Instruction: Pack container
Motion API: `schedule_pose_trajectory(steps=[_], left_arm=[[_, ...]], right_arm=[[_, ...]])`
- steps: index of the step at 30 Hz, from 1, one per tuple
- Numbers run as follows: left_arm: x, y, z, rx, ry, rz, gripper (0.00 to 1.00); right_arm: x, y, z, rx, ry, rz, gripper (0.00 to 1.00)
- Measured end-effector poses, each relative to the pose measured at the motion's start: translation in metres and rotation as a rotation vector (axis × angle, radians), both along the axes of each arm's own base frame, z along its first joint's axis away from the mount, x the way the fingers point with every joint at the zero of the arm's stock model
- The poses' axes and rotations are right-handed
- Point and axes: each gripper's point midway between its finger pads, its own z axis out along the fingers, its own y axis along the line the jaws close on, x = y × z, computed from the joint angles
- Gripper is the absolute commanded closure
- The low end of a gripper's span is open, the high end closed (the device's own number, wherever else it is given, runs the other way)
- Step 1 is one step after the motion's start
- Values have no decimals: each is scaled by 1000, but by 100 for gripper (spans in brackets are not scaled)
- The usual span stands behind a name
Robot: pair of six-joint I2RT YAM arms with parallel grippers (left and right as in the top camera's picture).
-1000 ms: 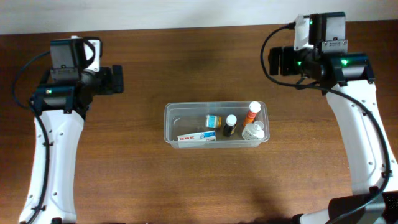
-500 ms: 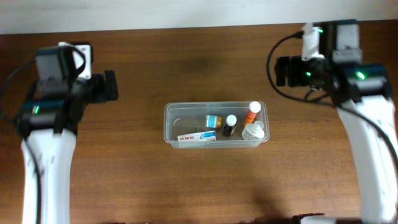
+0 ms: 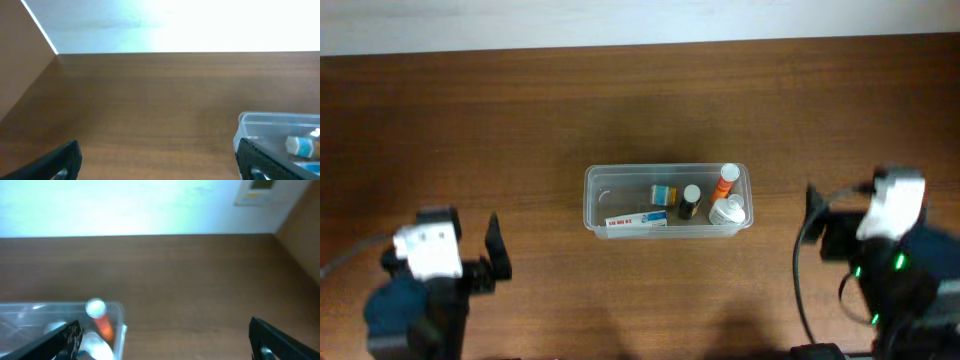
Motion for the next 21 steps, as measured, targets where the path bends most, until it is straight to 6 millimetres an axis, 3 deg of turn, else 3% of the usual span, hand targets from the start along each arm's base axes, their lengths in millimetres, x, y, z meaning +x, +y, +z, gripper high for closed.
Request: schedule_pose_trajectory(steps=[4,7,10,13,16,21], left_arm=[[-27,0,-28,-1,85,11,1],[-44,-1,-52,-6,189,11,0],[-58,-1,-73,-12,292,12,1],[-59,-1,-76,-11,300,14,1],[-59,-1,-76,-11,300,14,1],[-59,-1,-76,-11,300,14,1]], right_arm=[[-21,-7,-59,-21,98,-33,2],[-41,-10,-114,-37,259,-42,2],[-54,-12,-148,-48,376,-45,2],[-63,-13,-176,-58,465,-47,2],[-68,-13,-191,-61,507,-48,2],[-68,-13,-194,-62,514,-48,2]])
